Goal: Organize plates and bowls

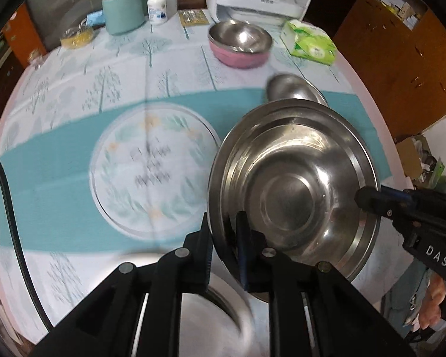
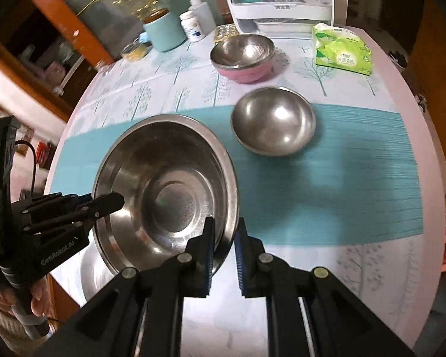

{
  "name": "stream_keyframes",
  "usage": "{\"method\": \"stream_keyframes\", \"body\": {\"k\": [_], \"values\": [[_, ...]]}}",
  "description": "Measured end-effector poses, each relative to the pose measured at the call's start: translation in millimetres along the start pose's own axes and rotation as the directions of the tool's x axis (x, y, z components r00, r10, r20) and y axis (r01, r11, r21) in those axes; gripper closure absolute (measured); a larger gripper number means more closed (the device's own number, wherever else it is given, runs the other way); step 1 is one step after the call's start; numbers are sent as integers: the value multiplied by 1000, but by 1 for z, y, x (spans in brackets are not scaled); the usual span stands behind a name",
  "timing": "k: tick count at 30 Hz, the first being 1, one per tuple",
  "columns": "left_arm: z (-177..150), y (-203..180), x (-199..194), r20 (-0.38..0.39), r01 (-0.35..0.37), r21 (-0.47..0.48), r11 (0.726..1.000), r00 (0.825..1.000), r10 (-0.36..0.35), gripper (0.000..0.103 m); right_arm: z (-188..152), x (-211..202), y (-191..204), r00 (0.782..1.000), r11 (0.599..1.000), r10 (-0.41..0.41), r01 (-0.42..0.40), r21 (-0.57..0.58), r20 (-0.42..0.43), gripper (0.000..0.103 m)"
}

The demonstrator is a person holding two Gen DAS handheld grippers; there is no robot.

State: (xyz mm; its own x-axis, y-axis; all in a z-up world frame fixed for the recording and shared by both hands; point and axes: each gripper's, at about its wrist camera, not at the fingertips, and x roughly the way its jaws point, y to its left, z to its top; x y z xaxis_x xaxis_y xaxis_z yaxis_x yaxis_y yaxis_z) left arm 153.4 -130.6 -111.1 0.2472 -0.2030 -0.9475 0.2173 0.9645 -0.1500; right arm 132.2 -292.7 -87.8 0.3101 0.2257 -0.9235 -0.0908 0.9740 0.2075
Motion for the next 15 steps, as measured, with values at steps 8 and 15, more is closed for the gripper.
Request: {"method": "stream_keyframes", "body": {"k": [8,15], "values": [[-56,-40,15,-53,7,-6,1000,999,-7,89,-55,-4,-28,997,998,-13,9,-58,-73,91],[-93,-52,38,-113,5,-30,1000,994,-8,88,-87,10,-36,990,995,-42,30,-92,-132,91]]}}
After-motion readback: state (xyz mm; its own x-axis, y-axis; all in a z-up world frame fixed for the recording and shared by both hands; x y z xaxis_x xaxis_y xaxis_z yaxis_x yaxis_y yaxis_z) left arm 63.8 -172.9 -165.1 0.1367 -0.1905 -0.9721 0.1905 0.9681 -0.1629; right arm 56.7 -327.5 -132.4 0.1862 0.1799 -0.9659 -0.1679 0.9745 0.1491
